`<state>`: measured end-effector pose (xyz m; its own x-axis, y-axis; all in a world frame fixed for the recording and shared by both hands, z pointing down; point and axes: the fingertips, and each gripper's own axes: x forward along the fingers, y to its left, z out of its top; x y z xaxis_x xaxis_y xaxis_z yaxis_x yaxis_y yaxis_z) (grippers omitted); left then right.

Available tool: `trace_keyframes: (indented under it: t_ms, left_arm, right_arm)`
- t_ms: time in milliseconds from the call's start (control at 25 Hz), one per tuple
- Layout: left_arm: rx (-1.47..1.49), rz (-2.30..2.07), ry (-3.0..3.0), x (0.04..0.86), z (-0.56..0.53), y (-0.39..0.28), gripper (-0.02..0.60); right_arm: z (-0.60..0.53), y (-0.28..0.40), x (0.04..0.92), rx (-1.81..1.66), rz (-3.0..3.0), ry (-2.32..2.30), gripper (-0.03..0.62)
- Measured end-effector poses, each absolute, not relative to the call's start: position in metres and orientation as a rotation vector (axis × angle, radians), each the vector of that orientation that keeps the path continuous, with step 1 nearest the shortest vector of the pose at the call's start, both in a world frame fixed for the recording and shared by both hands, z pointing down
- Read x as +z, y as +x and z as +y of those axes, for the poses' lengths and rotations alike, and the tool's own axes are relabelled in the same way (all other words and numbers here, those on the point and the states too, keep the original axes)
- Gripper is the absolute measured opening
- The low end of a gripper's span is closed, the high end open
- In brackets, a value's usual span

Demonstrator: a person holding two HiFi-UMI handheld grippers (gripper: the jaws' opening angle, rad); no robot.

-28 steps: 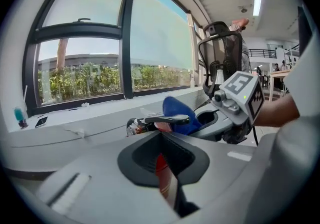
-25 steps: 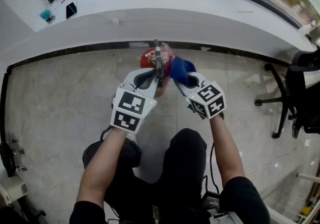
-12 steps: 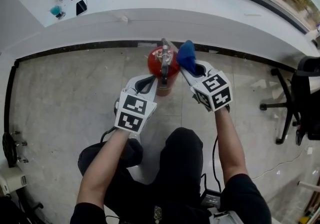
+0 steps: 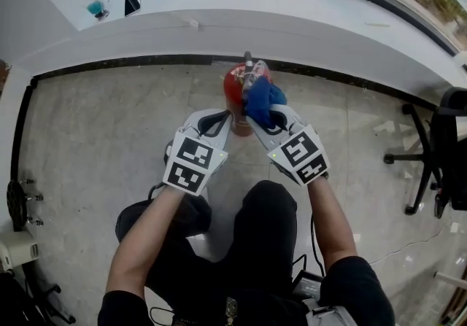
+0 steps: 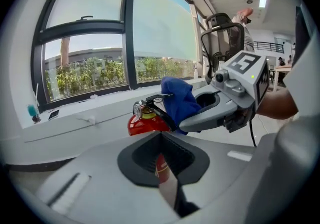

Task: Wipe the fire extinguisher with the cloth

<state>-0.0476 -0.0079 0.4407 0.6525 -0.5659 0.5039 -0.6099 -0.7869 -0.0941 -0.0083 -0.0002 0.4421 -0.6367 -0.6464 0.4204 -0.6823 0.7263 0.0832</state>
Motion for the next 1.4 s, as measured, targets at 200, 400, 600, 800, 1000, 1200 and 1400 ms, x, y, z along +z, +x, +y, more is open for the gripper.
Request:
trace_keyframes:
  t_ms: [200,400,600,800,1000,1200,1400]
  left_arm:
    - [0.832,-0.980,2.795,0.434,-0.008,-0.048,0.008]
    - [0.882,-0.957,2.785,0.443,-0.008,-0.039,0.008]
    - [0.906,-0.962,2.769,0.449,-0.011,-0.032,0.008]
    - [0.874,-0.984,2.766,0.446,-0.017,-0.030,0.008]
    - [0.856,-0.971,2.773,0.446,-0.018,-0.029,0.008]
    - [0.850,-0.939,2.789,0.450,-0.019,-0.017,0.008]
    - [0.863,-0.906,2.812,0.452,-0.016,-0.006,0.008]
  right_arm:
    - [0.013,-0.013,0.484,0.212,-2.467,0.954,0.058]
    - [0.021,-0.023,0.540,0.348,-2.389,0.831,0.058]
    - [0.031,-0.034,0.563,0.339,-2.336,0.716,0.058]
    - [-0.003,-0.001,0.516,0.346,-2.397,1.043,0.058]
    - [-0.023,0.044,0.483,0.318,-2.378,1.349,0.058]
    - [-0.051,0.077,0.471,0.368,-2.391,1.538,0.055]
    - [-0.094,0.087,0.459,0.297,-2.399,1.523,0.055]
